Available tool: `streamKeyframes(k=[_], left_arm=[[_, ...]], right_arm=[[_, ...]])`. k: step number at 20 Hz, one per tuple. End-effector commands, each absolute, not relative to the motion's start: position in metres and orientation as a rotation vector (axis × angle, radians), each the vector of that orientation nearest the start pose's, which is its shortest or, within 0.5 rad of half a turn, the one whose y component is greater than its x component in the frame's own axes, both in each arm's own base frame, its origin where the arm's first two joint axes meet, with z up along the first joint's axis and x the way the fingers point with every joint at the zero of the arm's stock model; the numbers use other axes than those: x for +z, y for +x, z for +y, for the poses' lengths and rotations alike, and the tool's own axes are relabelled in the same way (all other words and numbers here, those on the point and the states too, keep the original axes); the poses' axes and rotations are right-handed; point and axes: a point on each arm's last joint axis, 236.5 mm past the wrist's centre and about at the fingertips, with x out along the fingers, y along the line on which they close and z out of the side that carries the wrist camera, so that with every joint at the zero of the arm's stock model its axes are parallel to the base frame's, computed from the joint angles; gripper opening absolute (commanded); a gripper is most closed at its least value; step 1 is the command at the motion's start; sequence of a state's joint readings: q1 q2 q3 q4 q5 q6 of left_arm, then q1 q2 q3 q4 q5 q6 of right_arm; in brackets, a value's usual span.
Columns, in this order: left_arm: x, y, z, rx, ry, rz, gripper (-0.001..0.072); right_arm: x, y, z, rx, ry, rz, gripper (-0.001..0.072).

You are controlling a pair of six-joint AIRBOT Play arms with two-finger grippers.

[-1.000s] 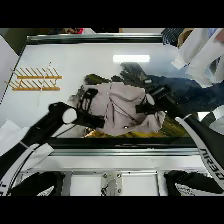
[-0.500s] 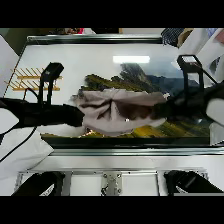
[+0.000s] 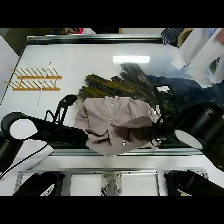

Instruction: Fold the clothes and pants, and hang the long-sleeved shirts on hangers.

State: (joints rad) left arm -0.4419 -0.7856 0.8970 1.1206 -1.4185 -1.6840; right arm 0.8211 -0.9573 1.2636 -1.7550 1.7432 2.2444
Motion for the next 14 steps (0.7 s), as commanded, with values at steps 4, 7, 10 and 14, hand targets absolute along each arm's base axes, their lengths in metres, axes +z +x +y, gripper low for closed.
streamKeyframes(k=[4, 7, 10, 14], left_arm=[[0.030, 0.161, -0.192, -0.623, -0.120, 1.561, 0.0016], [0.023, 0.160, -0.190, -0.621, -0.112, 1.573, 0.0712], [0.042, 0.195, -0.182, -0.586, -0.128, 1.453, 0.0706], [0.077, 0.274, -0.109, -0.319, -0.099, 1.235, 0.0707]], right_arm=[[0.099, 0.221, 0.160, 0.065, -0.165, 1.368, 0.0013], [0.099, 0.224, 0.163, 0.073, -0.159, 1.356, 0.0012], [0.098, 0.224, 0.163, 0.073, -0.159, 1.358, 0.0013], [0.098, 0.223, 0.164, 0.078, -0.157, 1.362, 0.0013]])
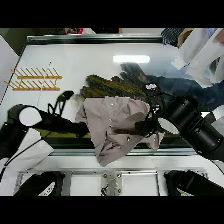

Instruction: Fold the clothes and pants, and hang the long-sleeved shirts on hangers.

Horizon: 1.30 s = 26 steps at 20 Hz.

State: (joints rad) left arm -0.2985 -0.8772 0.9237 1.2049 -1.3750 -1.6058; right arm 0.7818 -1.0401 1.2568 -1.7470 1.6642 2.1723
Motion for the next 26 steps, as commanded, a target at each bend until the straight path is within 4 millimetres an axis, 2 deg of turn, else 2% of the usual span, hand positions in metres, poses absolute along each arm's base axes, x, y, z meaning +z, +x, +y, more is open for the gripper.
streamKeyframes(k=[1, 3, 6, 8, 10, 14, 17, 19, 22, 26], left_arm=[[0.082, 0.287, -0.090, -0.256, -0.100, 1.214, 0.0707], [0.084, 0.307, -0.055, -0.151, -0.119, 1.203, 0.0707], [0.074, 0.337, -0.003, -0.014, -0.106, 1.194, 0.0707], [0.068, 0.360, 0.036, 0.091, -0.053, 1.168, 0.0707], [0.067, 0.380, 0.066, 0.165, 0.001, 1.153, 0.0708], [0.062, 0.425, 0.100, 0.237, 0.109, 1.117, 0.0708], [0.046, 0.455, 0.118, 0.267, 0.188, 1.119, 0.0708], [0.028, 0.474, 0.129, 0.279, 0.246, 1.124, 0.0707], [-0.010, 0.496, 0.149, 0.296, 0.373, 1.151, 0.0708], [-0.062, 0.505, 0.168, 0.304, 0.483, 1.243, 0.0707]], right_arm=[[0.098, 0.223, 0.164, 0.078, -0.156, 1.362, 0.0013], [0.098, 0.222, 0.164, 0.078, -0.156, 1.364, 0.0013], [0.098, 0.222, 0.165, 0.081, -0.154, 1.366, 0.0013], [0.097, 0.220, 0.167, 0.088, -0.150, 1.372, 0.0013], [0.097, 0.219, 0.169, 0.097, -0.146, 1.378, 0.0013], [0.097, 0.219, 0.169, 0.100, -0.149, 1.379, 0.0013], [0.097, 0.218, 0.169, 0.100, -0.149, 1.379, 0.0013], [0.097, 0.218, 0.169, 0.099, -0.149, 1.380, 0.0013], [0.097, 0.219, 0.169, 0.098, -0.148, 1.379, 0.0013], [0.097, 0.219, 0.169, 0.096, -0.146, 1.380, 0.0013]])
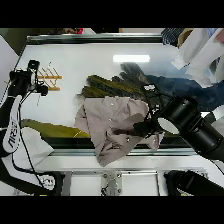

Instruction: Fold the clothes and pants, and hang the long-sleeved shirts on hangers.

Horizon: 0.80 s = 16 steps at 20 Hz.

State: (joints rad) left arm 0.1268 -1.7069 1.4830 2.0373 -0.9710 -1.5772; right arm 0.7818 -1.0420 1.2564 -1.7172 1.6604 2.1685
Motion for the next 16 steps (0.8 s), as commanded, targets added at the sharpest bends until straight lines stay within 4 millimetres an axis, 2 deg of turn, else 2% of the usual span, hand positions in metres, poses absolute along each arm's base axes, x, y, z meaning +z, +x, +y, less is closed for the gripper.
streamKeyframes(k=[1, 3, 6, 8, 12, 14, 16], left_arm=[[-0.073, 0.507, 0.170, 0.303, 0.481, 1.259, 0.0708], [-0.088, 0.514, 0.176, 0.307, 0.476, 1.278, 0.0707], [-0.097, 0.520, 0.186, 0.325, 0.464, 1.288, 0.0707], [-0.104, 0.515, 0.197, 0.342, 0.445, 1.309, 0.0707], [-0.119, 0.509, 0.202, 0.349, 0.422, 1.338, 0.0707], [-0.118, 0.513, 0.201, 0.366, 0.396, 1.313, 0.0694], [-0.118, 0.515, 0.200, 0.373, 0.385, 1.304, 0.0410]], right_arm=[[0.097, 0.219, 0.169, 0.096, -0.146, 1.379, 0.0013], [0.097, 0.218, 0.169, 0.097, -0.146, 1.380, 0.0013], [0.096, 0.219, 0.169, 0.095, -0.149, 1.383, 0.0013], [0.093, 0.219, 0.170, 0.090, -0.154, 1.391, 0.0013], [0.086, 0.221, 0.171, 0.080, -0.168, 1.409, 0.0013], [0.085, 0.221, 0.172, 0.078, -0.170, 1.412, 0.0013], [0.085, 0.221, 0.172, 0.078, -0.170, 1.413, 0.0013]])
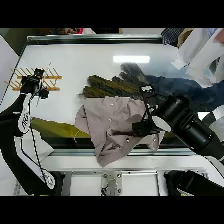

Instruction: Fold the clothes and pants, and hang the long-sleeved shirts on hangers.

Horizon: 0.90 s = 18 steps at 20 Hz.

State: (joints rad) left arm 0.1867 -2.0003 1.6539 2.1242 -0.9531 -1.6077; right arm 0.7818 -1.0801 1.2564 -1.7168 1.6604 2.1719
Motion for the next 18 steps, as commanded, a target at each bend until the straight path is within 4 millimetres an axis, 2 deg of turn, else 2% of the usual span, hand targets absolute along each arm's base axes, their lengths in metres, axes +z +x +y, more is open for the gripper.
streamKeyframes(k=[1, 2, 3, 6, 9, 12, 15, 18], left_arm=[[-0.118, 0.515, 0.200, 0.374, 0.384, 1.304, 0.0267], [-0.118, 0.515, 0.200, 0.373, 0.385, 1.304, 0.0113], [-0.118, 0.515, 0.199, 0.373, 0.384, 1.305, 0.0020], [-0.113, 0.514, 0.199, 0.376, 0.386, 1.305, 0.0014], [-0.094, 0.519, 0.195, 0.380, 0.387, 1.268, 0.0014], [-0.058, 0.521, 0.186, 0.395, 0.383, 1.223, 0.0013], [-0.008, 0.523, 0.171, 0.399, 0.391, 1.152, 0.0013], [0.044, 0.524, 0.148, 0.386, 0.399, 1.065, 0.0013]], right_arm=[[0.085, 0.221, 0.172, 0.078, -0.170, 1.413, 0.0013], [0.085, 0.221, 0.171, 0.078, -0.171, 1.414, 0.0013], [0.085, 0.220, 0.171, 0.076, -0.172, 1.416, 0.0014], [0.085, 0.220, 0.171, 0.076, -0.172, 1.416, 0.0013], [0.085, 0.220, 0.171, 0.076, -0.172, 1.416, 0.0013], [0.085, 0.221, 0.171, 0.077, -0.172, 1.415, 0.0013], [0.085, 0.220, 0.171, 0.077, -0.171, 1.414, 0.0013], [0.087, 0.220, 0.171, 0.080, -0.168, 1.410, 0.0013]])
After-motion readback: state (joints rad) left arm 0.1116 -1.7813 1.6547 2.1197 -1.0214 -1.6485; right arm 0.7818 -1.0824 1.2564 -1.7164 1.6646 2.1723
